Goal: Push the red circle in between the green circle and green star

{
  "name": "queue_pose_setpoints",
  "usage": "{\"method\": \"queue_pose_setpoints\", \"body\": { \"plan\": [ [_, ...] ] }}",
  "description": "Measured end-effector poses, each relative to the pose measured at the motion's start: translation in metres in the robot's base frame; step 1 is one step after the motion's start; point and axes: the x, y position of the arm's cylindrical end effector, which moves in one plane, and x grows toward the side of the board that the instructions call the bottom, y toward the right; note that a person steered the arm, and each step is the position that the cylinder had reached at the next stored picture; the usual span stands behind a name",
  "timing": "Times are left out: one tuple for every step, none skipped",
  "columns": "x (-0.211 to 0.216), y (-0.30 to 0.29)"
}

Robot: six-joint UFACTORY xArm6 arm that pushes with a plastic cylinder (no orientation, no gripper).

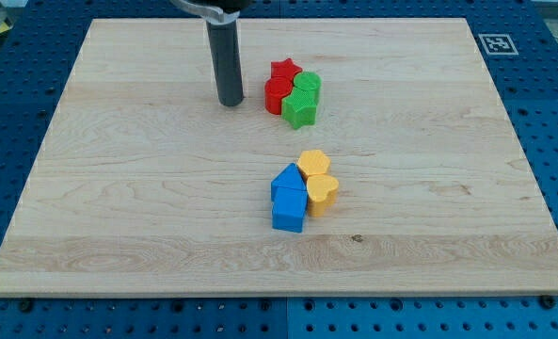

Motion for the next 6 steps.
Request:
{"method": "queue_pose_setpoints", "body": {
  "plan": [
    [-0.014,0.017],
    [-0.014,0.025],
    [-0.001,0.038],
    [0.004,0.062],
    [0.009,0.085],
    [0.02,0.105]
  ]
}}
